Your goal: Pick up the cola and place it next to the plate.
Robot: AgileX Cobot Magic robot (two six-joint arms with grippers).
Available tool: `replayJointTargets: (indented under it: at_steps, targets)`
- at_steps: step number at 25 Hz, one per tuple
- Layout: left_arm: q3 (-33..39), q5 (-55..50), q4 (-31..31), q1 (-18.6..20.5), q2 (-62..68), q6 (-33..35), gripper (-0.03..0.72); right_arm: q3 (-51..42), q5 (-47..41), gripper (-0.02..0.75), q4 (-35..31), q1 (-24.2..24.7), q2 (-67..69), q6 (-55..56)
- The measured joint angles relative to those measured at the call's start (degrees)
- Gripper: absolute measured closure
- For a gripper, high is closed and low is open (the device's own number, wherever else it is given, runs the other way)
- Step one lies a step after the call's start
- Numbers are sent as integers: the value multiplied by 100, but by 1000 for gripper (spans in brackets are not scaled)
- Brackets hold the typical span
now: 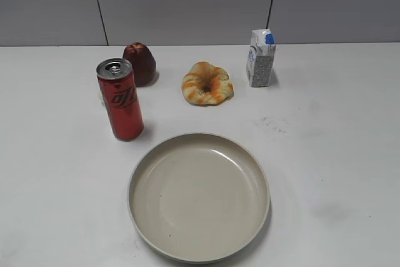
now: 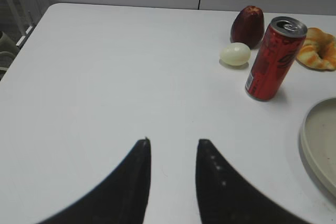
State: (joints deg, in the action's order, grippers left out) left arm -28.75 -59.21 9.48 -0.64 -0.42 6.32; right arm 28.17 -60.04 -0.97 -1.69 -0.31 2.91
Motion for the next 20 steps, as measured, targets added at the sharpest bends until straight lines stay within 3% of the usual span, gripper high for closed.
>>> replayJointTargets:
  at_steps: [20]
  targets:
    - [0,0,0,0,0,0,451,20,22,155,6,0,60,0]
